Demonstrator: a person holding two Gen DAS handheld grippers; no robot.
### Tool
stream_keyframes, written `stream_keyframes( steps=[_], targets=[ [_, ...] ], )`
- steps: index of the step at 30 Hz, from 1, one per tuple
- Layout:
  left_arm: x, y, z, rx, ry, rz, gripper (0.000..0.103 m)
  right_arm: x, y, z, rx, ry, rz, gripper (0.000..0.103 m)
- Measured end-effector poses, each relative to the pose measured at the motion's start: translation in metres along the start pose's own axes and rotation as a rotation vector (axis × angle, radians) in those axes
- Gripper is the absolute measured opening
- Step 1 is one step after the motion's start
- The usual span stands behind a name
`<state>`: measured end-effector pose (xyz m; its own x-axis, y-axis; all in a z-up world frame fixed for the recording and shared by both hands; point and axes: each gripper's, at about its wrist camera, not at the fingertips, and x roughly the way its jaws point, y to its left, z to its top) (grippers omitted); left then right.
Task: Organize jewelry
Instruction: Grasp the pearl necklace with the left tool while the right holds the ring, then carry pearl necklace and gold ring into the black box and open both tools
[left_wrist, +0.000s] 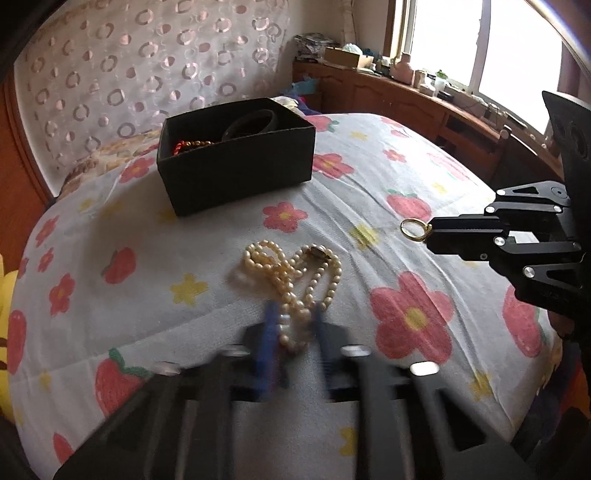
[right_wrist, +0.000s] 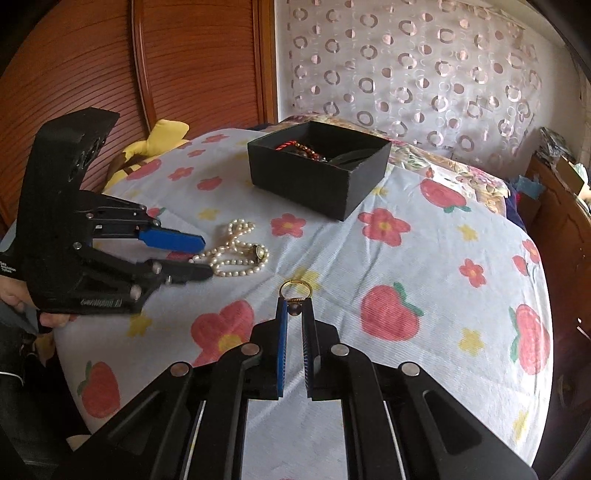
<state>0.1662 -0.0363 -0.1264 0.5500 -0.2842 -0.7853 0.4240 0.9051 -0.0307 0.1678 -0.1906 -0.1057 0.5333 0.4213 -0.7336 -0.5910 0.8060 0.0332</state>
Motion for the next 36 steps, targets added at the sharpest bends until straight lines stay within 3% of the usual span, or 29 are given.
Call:
stream_keyframes(
  steps=[17,36],
  targets=[
    [-0.074,0.022,0.042,-0.06,-0.223,-0.051,0.004,-0.008,-0.001,0.012,0.001,-0.039,-0.003,0.009],
    [-0.155,0.028,0.149,0.009,-0.449,-0.01,0.004,-0.056,-0.013,0.086,-0.051,-0.225,-0.033,0.009]
  ],
)
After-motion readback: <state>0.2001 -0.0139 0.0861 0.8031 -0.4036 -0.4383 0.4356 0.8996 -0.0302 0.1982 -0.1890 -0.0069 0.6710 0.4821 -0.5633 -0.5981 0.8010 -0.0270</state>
